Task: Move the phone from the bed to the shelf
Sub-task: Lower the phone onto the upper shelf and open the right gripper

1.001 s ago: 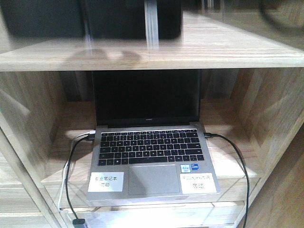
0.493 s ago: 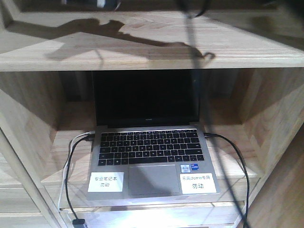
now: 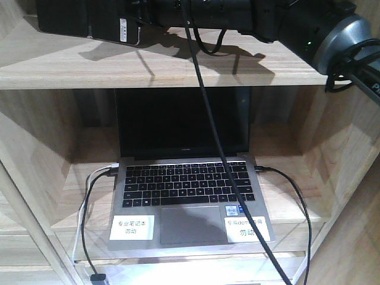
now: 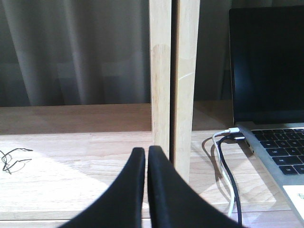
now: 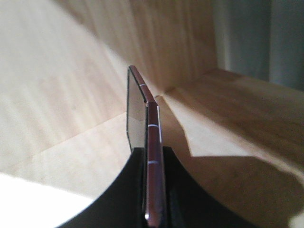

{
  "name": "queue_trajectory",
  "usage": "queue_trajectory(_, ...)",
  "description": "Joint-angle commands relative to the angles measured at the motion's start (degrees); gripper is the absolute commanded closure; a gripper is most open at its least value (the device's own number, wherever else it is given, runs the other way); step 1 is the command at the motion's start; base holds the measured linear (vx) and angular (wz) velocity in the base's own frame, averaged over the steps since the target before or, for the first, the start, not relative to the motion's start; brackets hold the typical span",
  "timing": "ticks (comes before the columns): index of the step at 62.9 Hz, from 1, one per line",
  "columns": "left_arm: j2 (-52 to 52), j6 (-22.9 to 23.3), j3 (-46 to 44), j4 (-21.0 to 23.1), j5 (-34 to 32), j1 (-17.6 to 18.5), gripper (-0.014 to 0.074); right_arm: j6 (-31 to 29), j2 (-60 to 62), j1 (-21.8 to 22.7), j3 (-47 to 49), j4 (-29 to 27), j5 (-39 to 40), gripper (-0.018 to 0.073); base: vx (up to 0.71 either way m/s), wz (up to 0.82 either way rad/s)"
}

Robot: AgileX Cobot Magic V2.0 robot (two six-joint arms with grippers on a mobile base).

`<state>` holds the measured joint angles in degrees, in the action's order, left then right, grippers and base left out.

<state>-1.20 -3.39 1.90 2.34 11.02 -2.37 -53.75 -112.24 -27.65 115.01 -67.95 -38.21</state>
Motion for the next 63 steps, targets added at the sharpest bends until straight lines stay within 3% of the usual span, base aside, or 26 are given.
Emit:
queue_trajectory(1,-0.3,0.0,0.4,0.5,-4.3,0.0,0.0595,-1.0,2.3,0.1,1.9,-1.7,3.2,0.0561,0.0,0.0)
queue_trajectory(21,-0.3,0.0,0.4,0.5,-4.3,0.0,0.0595,-1.0,2.2,0.1,1.9,-1.7,6.0,0.0546,0.0,0.0)
queue_trajectory(31,-0.3,0.0,0.4,0.5,-4.3,0.0,0.0595,-1.0,2.2,0.1,1.9,-1.7,7.1,0.047,0.0,0.0)
queue_trajectory(41,-0.3,0.0,0.4,0.5,-4.3,0.0,0.0595,-1.8,2.2,0.1,1.9,-1.7,8.0,0.0243,0.0,0.0)
queue_trajectory(54,-0.3,0.0,0.4,0.5,-4.3,0.0,0.0595,-1.8,2.2,0.1,1.9,-1.7,10.9,-0.0164,0.0,0.0)
queue_trajectory(63,-0.3,0.0,0.4,0.5,-4.3,0.0,0.0595,-1.8,2.5,0.1,2.3,0.2,11.0,-0.0162,0.0,0.0)
